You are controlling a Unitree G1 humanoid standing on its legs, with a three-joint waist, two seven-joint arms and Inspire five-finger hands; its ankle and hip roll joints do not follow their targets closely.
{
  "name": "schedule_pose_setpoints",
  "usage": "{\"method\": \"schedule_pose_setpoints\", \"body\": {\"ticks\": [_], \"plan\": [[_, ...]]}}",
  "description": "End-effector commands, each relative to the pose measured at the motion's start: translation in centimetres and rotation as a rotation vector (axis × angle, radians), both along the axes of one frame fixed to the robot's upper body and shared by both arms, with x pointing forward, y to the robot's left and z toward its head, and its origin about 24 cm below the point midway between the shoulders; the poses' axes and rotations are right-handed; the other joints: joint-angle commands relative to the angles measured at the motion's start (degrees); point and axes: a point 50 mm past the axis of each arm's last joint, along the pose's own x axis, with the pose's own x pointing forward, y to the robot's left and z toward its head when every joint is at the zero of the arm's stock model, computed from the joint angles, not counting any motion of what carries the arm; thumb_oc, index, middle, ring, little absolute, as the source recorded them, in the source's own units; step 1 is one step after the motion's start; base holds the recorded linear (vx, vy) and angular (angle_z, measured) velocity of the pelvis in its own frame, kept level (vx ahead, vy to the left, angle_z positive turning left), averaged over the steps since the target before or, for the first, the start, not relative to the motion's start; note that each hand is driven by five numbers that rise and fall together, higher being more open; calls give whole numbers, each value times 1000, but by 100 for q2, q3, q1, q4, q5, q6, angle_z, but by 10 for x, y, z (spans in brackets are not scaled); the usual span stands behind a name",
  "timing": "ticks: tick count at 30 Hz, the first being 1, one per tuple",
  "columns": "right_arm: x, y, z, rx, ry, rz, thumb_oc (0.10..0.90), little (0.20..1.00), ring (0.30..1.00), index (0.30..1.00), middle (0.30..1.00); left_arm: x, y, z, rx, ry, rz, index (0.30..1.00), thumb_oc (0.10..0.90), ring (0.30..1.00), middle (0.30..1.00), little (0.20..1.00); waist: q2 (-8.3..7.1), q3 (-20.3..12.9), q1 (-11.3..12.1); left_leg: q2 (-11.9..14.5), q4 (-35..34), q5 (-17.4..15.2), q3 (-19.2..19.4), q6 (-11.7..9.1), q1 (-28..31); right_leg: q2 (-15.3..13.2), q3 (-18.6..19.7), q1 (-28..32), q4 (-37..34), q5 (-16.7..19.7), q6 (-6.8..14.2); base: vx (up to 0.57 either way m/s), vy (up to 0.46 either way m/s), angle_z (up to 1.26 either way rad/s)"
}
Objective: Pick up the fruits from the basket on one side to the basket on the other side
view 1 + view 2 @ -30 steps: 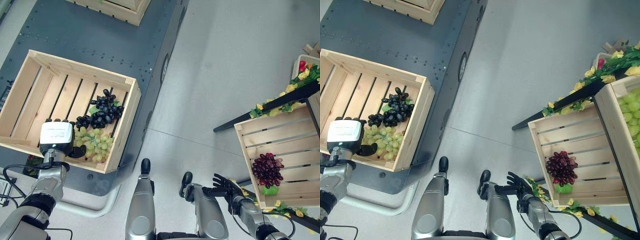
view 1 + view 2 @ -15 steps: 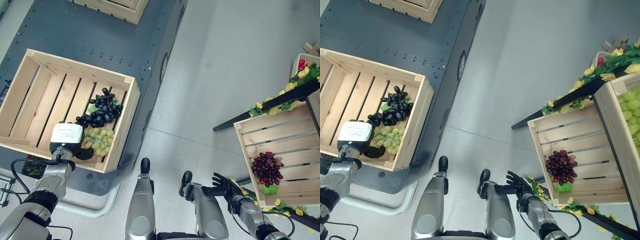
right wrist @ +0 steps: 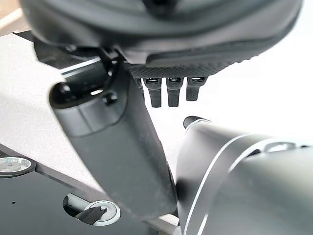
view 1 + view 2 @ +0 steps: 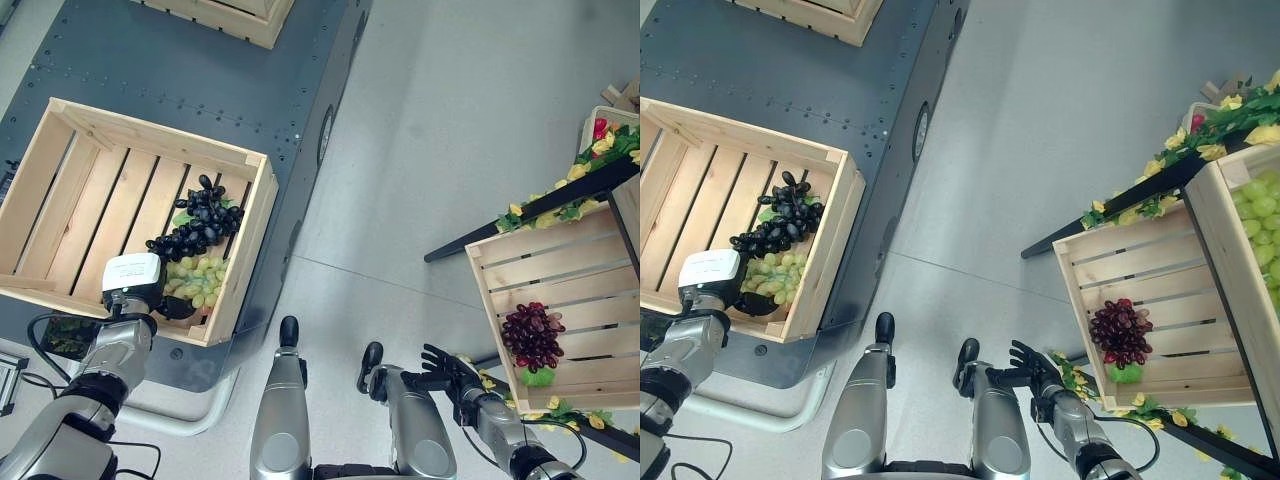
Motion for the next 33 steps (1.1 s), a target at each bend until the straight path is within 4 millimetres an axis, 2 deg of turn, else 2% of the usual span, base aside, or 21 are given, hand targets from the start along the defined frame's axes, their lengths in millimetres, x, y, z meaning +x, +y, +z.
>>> {"method": "schedule_pose_setpoints", "body": {"ticks": [1, 7, 15, 16, 17, 18, 24, 28, 33], "plan": [[-4, -1, 1, 16, -12, 6, 800, 900, 900, 900, 900, -4, 20, 18, 59, -138, 96, 300, 400, 300, 300, 300, -144, -28, -10, -220, 639, -292, 346, 171, -588, 316, -301, 547, -588, 224, -336, 0, 0, 0], [-4, 0, 1, 20, -15, -5, 800, 900, 900, 900, 900, -5, 15, 10, 69, -176, 77, 300, 400, 300, 300, 300, -196, -62, -31, -218, 598, -336, 372, 169, -494, 319, -288, 647, -698, 254, -322, 0, 0, 0], [-8, -6, 1, 15, -20, -34, 800, 900, 900, 900, 900, -7, 11, 9, 96, -241, 36, 300, 400, 300, 300, 300, -146, -219, -47, -324, 376, -317, 367, 157, -207, 232, -267, 864, -946, 343, -259, 8, 24, -4], [-8, -8, 1, 12, -24, -44, 800, 900, 900, 900, 900, -7, 11, 12, 104, -259, 28, 300, 400, 300, 300, 300, -119, -271, -52, -349, 286, -191, 389, 199, -199, 211, -319, 861, -1030, 440, -287, 22, 31, -4], [-11, -9, 0, 8, -23, -58, 800, 900, 900, 900, 900, -9, 11, 12, 113, -276, 20, 300, 400, 300, 300, 300, -89, -315, -42, -392, 333, -326, 350, 165, -107, 180, -277, 967, -1019, 359, -240, -25, 41, -4], [-12, -11, 0, 7, -24, -67, 800, 900, 900, 900, 900, -10, 11, 13, 114, -294, 20, 300, 400, 300, 300, 300, -58, -360, -47, -400, 273, -202, 365, 207, -127, 165, -331, 950, -1058, 441, -272, 26, 32, -4], [-20, -19, -1, 13, -20, -114, 800, 900, 900, 900, 900, -20, 14, 19, 164, -362, -27, 300, 400, 300, 300, 300, 85, -577, 5, -504, 38, -153, 304, 186, 200, 72, -369, 1291, -1308, 509, -207, 39, 16, 0], [-27, -22, -2, 32, -30, -161, 800, 900, 900, 900, 900, -27, 13, 31, 219, -417, -64, 300, 400, 300, 300, 300, 182, -784, 89, -627, -281, -83, 205, 178, 487, 26, -409, 1530, -1567, 587, -133, 49, -19, 6], [-32, -25, 2, 81, -102, -235, 800, 900, 900, 900, 900, -47, 18, 50, 292, -501, -97, 300, 400, 300, 300, 300, 349, -1140, 228, -749, -818, 2, 30, 178, 945, -43, -491, 1881, -1957, 709, -34, 39, -36, 10]]}}
